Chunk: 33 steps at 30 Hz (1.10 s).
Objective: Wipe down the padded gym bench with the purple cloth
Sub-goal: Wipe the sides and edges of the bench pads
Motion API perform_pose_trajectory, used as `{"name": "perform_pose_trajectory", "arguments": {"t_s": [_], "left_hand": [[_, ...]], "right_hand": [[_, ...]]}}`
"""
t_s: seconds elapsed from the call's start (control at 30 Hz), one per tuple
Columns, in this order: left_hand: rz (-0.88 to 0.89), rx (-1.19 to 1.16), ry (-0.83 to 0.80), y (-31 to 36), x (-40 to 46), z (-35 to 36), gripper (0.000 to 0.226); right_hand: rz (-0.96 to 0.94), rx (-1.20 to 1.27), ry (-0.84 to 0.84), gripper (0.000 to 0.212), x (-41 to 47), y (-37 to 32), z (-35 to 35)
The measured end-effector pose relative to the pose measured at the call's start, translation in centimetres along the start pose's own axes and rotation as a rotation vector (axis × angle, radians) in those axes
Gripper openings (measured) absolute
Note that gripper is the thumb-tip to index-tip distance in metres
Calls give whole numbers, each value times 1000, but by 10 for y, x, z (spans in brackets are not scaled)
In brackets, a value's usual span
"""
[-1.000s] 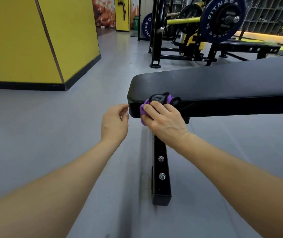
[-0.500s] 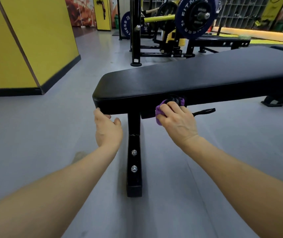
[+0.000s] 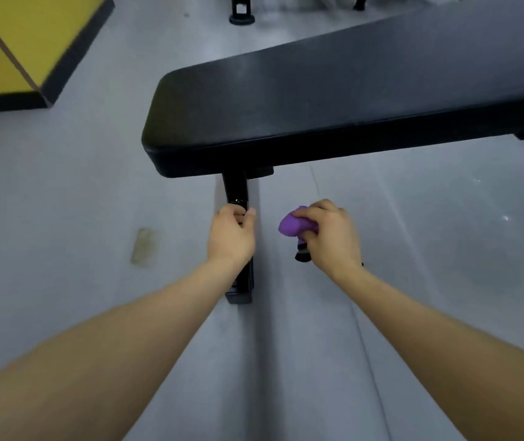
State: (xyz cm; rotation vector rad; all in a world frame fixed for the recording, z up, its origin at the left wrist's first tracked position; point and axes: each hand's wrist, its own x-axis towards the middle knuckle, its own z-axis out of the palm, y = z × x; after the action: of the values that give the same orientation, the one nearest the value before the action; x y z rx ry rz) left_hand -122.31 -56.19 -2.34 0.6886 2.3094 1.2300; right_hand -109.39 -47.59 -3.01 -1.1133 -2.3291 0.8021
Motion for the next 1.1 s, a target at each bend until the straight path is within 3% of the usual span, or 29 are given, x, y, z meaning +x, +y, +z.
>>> {"name": "perform_pose_trajectory", "arguments": {"t_s": [0.2,0.47,0.57,0.87,1.0,1.1], "left_hand": [[-309,-163,-284,47,-37,-49,47],[-361,-364,-398,164,-58,-160,8],[-389,-463,-381,205,-49,-209,9],[-205,-375,-463,256,25,-338,17],[-115,-349,-564,267,64,-366,18],[-63,-355,-651,278,100,-374,18]], "right_hand": [[105,61,-165,37,-14,-83,-50],[209,135,-241,33,0,-223,-134],[222,152,-266,41,16,-279,-159],[296,418,-456,61,92,-394,-188],[242,311,-495,70,136,-408,-189],[222,313,-525,46,170,-410,-183]]}}
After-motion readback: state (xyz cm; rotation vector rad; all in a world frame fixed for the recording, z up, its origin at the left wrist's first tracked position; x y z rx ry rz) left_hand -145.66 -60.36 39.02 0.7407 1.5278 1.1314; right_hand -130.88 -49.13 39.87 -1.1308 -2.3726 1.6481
